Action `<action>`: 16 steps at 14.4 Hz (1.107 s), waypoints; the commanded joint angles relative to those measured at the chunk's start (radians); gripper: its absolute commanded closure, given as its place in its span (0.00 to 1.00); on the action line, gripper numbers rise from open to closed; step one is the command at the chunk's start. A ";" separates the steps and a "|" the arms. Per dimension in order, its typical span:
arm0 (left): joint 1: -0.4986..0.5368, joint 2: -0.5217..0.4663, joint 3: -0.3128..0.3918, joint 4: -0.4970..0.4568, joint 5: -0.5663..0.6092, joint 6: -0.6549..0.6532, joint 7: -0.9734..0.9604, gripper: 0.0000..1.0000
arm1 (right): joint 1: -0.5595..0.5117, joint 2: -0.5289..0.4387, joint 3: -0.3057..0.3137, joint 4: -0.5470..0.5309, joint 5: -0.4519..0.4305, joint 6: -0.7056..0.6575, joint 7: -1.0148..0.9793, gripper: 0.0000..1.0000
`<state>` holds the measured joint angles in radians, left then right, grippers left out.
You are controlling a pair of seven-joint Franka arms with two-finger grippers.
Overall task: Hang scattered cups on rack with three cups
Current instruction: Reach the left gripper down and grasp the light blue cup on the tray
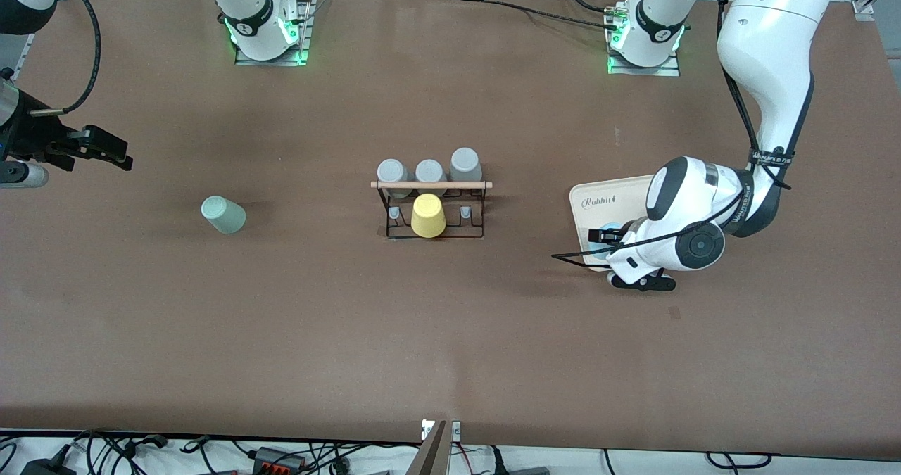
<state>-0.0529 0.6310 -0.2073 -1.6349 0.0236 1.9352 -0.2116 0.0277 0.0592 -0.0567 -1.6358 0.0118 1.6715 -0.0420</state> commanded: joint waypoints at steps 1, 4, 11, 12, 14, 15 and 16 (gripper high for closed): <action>-0.001 0.012 0.000 -0.011 0.019 0.014 0.011 0.00 | 0.001 -0.004 0.001 0.007 -0.015 -0.006 -0.010 0.00; 0.001 0.012 0.000 -0.010 0.018 0.011 0.011 0.39 | 0.001 -0.010 0.001 -0.004 -0.016 -0.010 -0.010 0.00; -0.004 -0.023 -0.006 0.029 0.012 -0.004 0.001 0.74 | -0.003 -0.015 0.000 -0.016 -0.016 -0.003 -0.010 0.00; -0.015 -0.033 -0.027 0.071 0.007 -0.060 0.000 0.74 | -0.003 -0.015 0.000 -0.016 -0.016 -0.001 -0.010 0.00; -0.057 -0.018 -0.053 0.247 -0.017 -0.251 -0.041 0.77 | -0.002 -0.015 0.000 -0.016 -0.016 0.000 -0.010 0.00; -0.091 -0.016 -0.054 0.303 -0.046 -0.313 -0.075 0.79 | -0.003 -0.015 0.000 -0.015 -0.016 0.002 -0.010 0.00; -0.120 -0.019 -0.054 0.349 -0.077 -0.350 -0.119 0.81 | -0.002 -0.015 0.000 -0.016 -0.016 0.007 -0.010 0.00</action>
<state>-0.1105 0.6102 -0.2628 -1.4081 -0.0123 1.6943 -0.2639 0.0267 0.0592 -0.0575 -1.6393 0.0104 1.6717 -0.0420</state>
